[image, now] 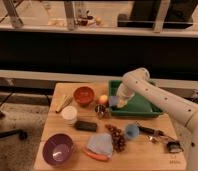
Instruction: Wipe tray with sponge
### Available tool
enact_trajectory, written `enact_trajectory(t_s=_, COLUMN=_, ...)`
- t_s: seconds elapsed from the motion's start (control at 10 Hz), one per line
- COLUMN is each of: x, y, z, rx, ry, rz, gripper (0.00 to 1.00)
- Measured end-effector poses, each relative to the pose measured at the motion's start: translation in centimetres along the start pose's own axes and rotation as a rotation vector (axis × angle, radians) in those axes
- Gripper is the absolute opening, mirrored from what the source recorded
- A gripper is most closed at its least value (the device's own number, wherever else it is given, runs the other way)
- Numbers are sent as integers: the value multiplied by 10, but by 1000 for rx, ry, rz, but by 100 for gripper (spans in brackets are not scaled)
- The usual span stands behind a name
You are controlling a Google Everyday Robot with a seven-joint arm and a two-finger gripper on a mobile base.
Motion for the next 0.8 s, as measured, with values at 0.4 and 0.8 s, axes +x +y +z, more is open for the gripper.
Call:
enact_trajectory(t_s=0.4, x=28, y=-7, z=2, rx=-5, ry=5, rz=63, gripper=6)
enact_trajectory(t_s=0.8, x=41, y=1, z=27, rx=-35, ry=41, rz=80, gripper=6)
